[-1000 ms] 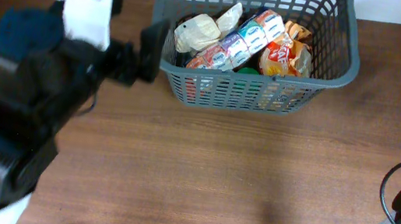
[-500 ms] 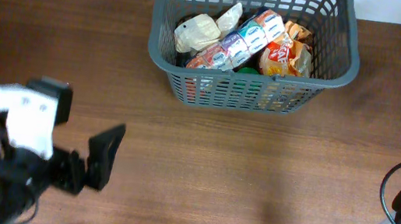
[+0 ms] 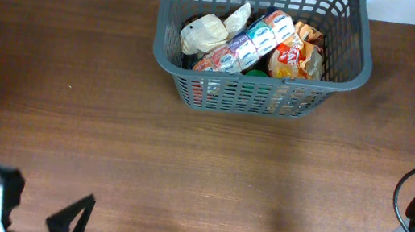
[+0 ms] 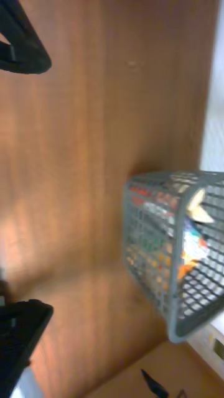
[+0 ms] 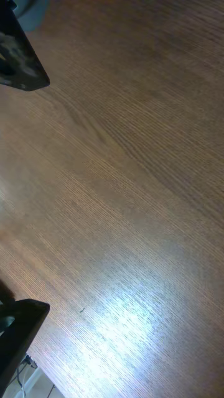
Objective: Pack container
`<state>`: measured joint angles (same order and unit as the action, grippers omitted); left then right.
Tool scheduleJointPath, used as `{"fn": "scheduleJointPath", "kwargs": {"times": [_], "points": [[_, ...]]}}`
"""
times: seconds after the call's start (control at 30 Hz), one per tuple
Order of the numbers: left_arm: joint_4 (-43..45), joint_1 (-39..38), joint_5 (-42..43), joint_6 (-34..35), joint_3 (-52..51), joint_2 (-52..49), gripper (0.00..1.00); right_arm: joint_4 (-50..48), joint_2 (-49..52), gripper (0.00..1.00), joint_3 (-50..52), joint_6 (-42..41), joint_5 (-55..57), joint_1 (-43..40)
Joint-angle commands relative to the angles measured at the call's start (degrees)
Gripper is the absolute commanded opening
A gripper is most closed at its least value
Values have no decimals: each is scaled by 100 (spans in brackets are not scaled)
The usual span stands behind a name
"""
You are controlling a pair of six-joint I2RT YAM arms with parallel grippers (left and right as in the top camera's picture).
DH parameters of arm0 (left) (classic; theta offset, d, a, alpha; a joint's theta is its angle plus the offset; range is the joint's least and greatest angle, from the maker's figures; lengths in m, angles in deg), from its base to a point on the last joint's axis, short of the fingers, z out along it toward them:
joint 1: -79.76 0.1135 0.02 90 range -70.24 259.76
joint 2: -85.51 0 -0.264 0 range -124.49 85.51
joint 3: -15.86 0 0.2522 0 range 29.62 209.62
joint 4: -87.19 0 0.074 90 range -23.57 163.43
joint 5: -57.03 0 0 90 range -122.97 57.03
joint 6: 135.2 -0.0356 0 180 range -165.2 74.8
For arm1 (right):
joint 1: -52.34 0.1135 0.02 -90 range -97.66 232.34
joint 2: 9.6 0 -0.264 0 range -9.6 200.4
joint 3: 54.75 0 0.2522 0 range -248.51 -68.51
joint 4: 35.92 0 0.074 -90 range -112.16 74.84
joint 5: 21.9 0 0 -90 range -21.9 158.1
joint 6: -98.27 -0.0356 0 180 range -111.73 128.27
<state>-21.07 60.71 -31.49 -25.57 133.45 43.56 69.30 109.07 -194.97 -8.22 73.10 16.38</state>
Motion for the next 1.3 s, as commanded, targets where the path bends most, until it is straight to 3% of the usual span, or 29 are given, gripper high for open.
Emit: {"fn": "scheduleJointPath", "kwargs": {"times": [0.0, 0.37, 0.7, 1.07, 1.27], "points": [[-216, 7, -17, 214, 13, 33, 99, 0, -24, 99, 26, -52, 9, -11], [-216, 7, -44, 129, -48, 37, 99, 0, -24, 99, 26, -52, 9, -9], [31, 7, -114, -813, -824, 37, 99, 0, -24, 99, 26, -52, 9, -9], [1971, 13, 177, -2264, -2312, 160, 99, 0, -24, 99, 26, -52, 9, -11], [3593, 420, 435, -2712, -3580, 933, 99, 0, -24, 99, 26, -52, 9, -11]]}}
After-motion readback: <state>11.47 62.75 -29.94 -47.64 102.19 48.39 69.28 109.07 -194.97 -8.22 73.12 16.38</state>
